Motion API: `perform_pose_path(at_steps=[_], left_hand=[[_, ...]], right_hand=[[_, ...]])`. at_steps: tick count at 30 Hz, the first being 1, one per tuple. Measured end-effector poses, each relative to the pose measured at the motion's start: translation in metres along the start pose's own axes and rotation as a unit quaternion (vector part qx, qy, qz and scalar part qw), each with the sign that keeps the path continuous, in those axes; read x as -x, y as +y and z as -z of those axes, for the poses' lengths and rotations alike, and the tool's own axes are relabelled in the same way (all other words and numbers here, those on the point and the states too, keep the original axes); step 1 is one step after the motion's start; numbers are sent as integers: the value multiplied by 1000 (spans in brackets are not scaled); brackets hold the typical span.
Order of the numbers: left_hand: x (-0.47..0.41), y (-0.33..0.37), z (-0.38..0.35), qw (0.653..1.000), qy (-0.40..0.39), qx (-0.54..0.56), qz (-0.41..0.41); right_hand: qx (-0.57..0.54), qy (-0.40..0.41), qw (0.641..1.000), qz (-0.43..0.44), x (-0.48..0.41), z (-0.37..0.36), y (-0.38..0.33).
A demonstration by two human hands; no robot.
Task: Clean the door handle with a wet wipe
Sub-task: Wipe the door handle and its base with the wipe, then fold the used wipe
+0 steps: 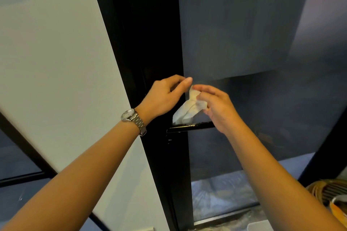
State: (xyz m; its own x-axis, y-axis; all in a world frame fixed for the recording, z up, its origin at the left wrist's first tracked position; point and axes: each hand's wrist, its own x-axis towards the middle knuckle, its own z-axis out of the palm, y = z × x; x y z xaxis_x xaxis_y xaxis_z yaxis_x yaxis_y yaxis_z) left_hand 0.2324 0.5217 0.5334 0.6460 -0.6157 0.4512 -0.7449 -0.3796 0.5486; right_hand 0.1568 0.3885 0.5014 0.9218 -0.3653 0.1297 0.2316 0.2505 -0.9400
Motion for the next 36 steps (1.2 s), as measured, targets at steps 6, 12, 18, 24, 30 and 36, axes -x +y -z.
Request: perform_pose_path(at_steps=[6,12,18,24,30,36], left_hand=[[-12,11,-16,970,-188,118,100],[-27,28,-32,950,-148,219,168],[-42,67,-81,944,-161,242,159],[-38,106,-147,950,-214,183,138],[-30,139,-221,930,-265,172,188],[-5,152,-291,910,-289,172,242]], right_hand=[[-39,-6,999,26,0,23,-23],[15,85,996,37,9,70,-36],[158,95,983,-14,31,120,-38],[260,129,954,-75,58,181,-30],[305,142,931,-145,83,257,-25],[343,126,906,-213,107,324,12]])
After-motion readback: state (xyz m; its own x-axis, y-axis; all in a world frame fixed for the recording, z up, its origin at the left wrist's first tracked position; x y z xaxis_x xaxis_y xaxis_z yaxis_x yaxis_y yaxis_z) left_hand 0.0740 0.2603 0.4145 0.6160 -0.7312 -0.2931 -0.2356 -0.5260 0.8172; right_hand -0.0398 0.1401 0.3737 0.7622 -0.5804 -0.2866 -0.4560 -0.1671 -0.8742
